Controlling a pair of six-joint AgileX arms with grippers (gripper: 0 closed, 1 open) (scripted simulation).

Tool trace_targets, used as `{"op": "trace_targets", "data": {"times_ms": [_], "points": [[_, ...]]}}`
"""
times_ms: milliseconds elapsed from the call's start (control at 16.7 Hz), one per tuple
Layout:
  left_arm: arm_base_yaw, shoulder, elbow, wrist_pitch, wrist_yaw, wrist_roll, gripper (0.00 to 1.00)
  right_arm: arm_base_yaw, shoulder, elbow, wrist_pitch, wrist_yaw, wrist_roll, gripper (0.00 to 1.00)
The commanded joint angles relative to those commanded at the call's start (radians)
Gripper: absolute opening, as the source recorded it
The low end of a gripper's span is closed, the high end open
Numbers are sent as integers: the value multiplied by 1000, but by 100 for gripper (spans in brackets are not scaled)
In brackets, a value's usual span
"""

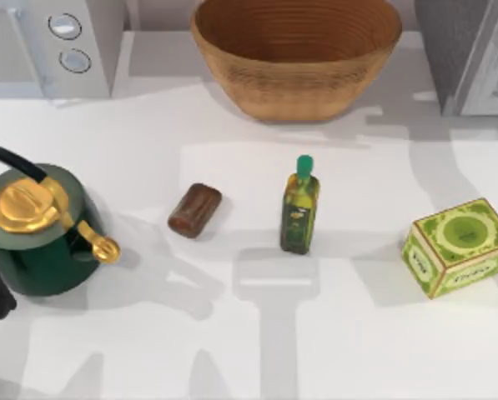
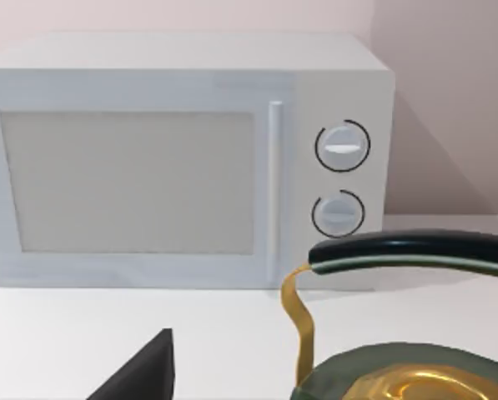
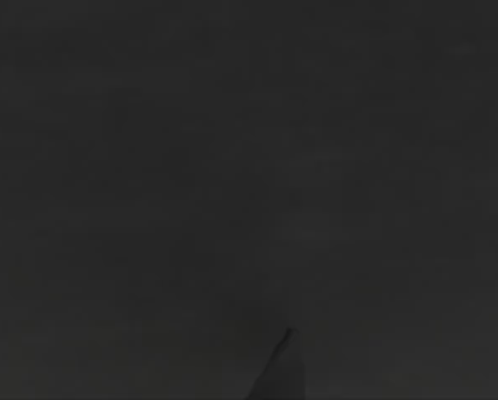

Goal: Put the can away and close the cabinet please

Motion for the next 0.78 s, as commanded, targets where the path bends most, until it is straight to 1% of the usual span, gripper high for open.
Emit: {"op": "trace_targets", "data": {"times_ms": [120,180,240,780], "points": [[0,0,0,0,0,0,100,0,0,0,0,0,0,100],[0,0,0,0,0,0,100,-25,-22,2,-8,21,-14,100],[0,0,0,0,0,0,100,-27,-20,4,-7,19,-13,100],[0,0,0,0,0,0,100,-108,129,109,37,-59,-13,100]]}}
